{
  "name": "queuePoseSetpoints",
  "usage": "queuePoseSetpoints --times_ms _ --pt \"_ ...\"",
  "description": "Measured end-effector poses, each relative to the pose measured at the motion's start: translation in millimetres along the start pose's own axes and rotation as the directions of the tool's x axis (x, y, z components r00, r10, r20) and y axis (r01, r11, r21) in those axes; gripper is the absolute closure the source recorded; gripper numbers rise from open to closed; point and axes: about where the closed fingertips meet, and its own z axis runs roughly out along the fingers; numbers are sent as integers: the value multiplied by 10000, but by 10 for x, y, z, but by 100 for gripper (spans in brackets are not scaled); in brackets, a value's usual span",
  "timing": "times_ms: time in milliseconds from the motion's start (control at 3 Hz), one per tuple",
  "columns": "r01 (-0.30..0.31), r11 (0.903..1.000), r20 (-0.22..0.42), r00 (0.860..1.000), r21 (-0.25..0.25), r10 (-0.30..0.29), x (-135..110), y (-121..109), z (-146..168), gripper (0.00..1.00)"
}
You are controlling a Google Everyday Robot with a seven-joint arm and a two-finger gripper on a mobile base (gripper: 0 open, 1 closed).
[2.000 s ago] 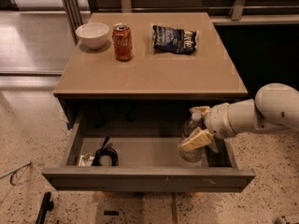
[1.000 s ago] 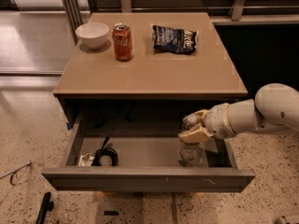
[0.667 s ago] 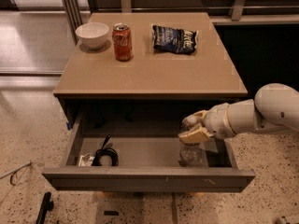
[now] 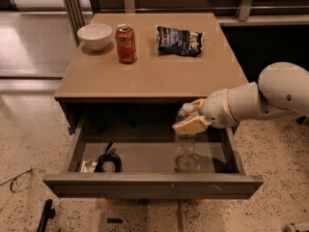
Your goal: Pick water bottle from top drawer and place on counter
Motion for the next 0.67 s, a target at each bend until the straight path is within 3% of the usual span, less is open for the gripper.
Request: queuePoseSetpoints --times_ms 333,667 --pt "-61 10000 -200 9998 -7 61 -801 27 -198 100" --pt "-576 9982 -177 9982 -145 573 -1083 62 -169 100"
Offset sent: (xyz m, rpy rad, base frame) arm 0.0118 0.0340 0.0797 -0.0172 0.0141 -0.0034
